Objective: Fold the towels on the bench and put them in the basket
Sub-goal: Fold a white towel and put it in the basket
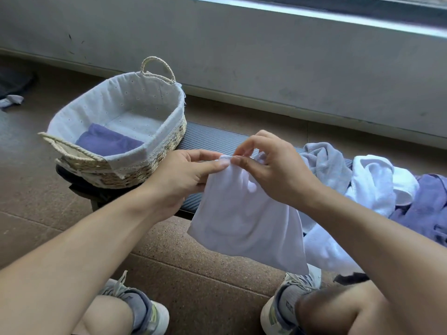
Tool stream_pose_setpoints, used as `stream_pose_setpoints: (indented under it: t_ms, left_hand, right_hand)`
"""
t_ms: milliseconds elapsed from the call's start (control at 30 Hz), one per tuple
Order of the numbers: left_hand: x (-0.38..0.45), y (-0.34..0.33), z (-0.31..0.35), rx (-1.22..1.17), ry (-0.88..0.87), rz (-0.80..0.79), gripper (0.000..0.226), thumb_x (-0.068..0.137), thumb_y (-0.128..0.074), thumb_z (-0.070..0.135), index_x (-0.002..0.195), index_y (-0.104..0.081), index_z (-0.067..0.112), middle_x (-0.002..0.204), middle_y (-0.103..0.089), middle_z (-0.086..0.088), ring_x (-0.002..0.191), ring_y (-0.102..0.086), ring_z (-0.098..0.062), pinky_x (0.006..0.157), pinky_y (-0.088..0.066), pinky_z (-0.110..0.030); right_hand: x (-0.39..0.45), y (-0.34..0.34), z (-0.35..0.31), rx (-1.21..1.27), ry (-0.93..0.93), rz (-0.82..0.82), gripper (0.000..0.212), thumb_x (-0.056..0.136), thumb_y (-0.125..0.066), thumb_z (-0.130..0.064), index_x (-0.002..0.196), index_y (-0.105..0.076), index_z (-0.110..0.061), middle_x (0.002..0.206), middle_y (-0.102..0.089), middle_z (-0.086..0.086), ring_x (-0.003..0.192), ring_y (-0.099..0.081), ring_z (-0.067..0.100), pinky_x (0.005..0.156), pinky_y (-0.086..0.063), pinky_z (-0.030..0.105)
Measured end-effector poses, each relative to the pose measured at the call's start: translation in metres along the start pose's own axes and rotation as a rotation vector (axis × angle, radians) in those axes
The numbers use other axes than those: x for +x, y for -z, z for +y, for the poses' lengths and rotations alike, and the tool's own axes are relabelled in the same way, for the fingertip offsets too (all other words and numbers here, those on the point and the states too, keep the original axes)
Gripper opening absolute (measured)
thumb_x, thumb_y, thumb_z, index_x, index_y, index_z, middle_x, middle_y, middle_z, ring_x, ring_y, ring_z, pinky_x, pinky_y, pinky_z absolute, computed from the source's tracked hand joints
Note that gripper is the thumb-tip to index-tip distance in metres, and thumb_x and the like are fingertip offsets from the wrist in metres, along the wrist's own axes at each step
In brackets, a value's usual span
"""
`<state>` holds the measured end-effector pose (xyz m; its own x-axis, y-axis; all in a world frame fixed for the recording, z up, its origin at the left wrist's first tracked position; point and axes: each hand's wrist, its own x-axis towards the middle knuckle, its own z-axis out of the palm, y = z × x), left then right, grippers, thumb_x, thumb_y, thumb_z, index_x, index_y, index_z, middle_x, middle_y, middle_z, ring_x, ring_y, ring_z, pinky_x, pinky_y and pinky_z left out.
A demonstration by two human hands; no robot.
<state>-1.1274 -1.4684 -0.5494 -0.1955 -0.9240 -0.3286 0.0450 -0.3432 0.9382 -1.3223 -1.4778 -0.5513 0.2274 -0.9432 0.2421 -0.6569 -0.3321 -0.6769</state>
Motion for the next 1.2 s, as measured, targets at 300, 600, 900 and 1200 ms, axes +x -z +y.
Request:
stream_pose_setpoints:
  t_ms: [300,600,900,1200]
  left_hand:
    - [-0.004,0.005,0.006,0.000,0.001,0.039,0.023,0.097,-0.060,0.000,0.118,-0.066,0.008,0.087,-0.076,-0.015,0.072,-0.074,-0.021,0.067,-0.062,-0.029]
    - [-0.006,-0.005,0.000,-0.065,-0.060,0.093,0.022,0.096,-0.062,-0.001,0.117,-0.065,0.007,0.082,-0.074,-0.016,0.067,-0.071,-0.019,0.060,-0.058,-0.024]
    - [-0.009,-0.007,-0.001,-0.079,-0.084,0.078,0.018,0.094,-0.067,0.008,0.111,-0.067,0.006,0.086,-0.077,-0.016,0.077,-0.075,-0.023,0.069,-0.061,-0.028]
    - [0.000,0.005,-0.004,0.170,-0.147,0.185,0.020,0.085,-0.078,0.005,0.103,-0.071,0.012,0.090,-0.078,-0.012,0.089,-0.076,-0.025,0.079,-0.062,-0.035]
  right_hand:
    - [-0.001,0.003,0.003,-0.044,-0.016,-0.078,0.011,0.096,-0.067,-0.034,0.088,-0.060,-0.036,0.089,-0.057,-0.020,0.074,-0.053,-0.008,0.065,-0.036,0.008]
    - [-0.003,-0.002,-0.002,0.020,0.024,-0.114,0.021,0.094,-0.070,-0.031,0.082,-0.057,-0.042,0.082,-0.057,-0.019,0.072,-0.054,-0.005,0.065,-0.037,0.009]
    - [-0.003,-0.001,-0.007,0.034,-0.014,-0.151,0.008,0.099,-0.064,-0.025,0.091,-0.062,-0.024,0.060,-0.050,-0.047,0.051,-0.055,-0.005,0.055,-0.038,0.009]
    - [0.003,0.015,0.000,0.048,-0.067,-0.150,0.016,0.081,-0.079,-0.047,0.081,-0.070,-0.033,0.078,-0.056,-0.012,0.055,-0.049,0.001,0.053,-0.035,0.012]
